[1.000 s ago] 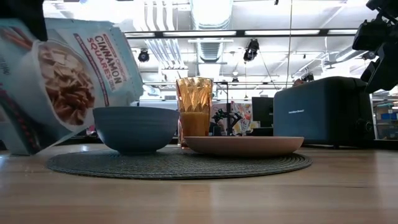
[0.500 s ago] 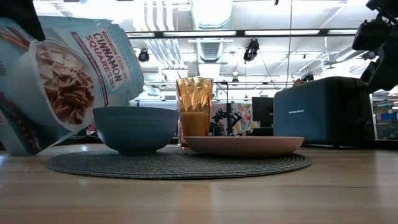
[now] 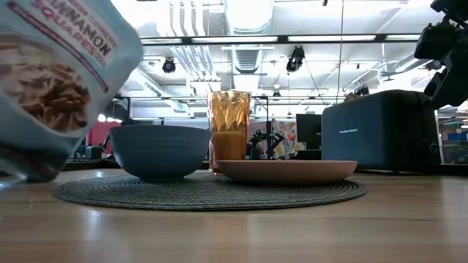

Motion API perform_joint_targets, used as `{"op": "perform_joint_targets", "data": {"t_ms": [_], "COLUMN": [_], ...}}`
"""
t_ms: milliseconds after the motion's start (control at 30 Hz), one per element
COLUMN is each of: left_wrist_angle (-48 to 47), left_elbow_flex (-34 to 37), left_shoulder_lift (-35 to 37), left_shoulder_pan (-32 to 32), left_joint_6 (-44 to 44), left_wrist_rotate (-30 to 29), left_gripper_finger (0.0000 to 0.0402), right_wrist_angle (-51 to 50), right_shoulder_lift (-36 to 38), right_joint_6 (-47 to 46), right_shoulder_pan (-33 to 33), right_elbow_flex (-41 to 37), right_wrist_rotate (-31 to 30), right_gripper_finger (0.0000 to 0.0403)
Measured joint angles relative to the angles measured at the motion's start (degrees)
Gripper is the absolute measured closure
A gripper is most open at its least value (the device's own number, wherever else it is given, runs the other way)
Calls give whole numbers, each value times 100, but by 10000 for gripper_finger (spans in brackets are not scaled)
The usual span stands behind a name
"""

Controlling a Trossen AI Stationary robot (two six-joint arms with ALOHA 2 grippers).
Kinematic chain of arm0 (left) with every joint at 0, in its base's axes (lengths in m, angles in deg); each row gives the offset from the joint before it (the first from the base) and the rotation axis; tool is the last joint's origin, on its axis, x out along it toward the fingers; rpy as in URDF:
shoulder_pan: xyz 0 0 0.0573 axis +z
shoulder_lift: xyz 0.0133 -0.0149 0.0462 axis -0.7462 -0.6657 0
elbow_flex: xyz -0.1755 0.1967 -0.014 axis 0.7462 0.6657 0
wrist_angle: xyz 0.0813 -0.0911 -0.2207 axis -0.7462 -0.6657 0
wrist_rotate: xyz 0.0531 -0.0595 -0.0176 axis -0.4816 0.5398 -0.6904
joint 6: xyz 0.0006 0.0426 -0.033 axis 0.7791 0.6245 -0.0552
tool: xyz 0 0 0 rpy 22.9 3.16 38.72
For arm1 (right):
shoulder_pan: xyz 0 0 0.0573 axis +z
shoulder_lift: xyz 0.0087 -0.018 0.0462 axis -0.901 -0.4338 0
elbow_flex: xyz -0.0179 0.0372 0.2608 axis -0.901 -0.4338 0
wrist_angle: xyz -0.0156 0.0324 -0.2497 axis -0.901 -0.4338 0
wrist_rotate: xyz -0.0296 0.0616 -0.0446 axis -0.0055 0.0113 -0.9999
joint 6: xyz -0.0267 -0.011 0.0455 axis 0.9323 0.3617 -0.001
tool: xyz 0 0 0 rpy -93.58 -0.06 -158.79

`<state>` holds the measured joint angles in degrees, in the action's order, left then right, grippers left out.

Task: Arrange a breakfast setting
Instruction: Pour the cereal box into the blue bowl

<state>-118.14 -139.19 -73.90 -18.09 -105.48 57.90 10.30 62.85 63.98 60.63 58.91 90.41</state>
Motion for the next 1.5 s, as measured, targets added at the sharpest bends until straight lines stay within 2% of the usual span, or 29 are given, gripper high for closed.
{"op": "perform_joint_targets", "data": {"t_ms": [233,533,1000,1500], "left_wrist_angle": [-42,-131,107,-36], "left_elbow_flex": [-369,-1183,-1565,-1780], "left_shoulder_lift": [-718,-1400,-1175,-595], "left_shoulder_pan": [-846,-1607,-1606,-956], "left_joint_6": [-242,-15,897,1414], "left_wrist_rotate": [183,318,466,612], "left_gripper_finger": [280,280,283,283], "right_wrist_angle": [2,0,30,37], "right_shoulder_lift": [0,2,0,0], "right_joint_6": [0,0,-9,-4], "right_shoulder_pan": [0,0,0,0], "right_elbow_flex": [1,2,2,2], "right_wrist_rotate": [0,-1,-1,-1], "right_gripper_finger": [330,330,330,330]}}
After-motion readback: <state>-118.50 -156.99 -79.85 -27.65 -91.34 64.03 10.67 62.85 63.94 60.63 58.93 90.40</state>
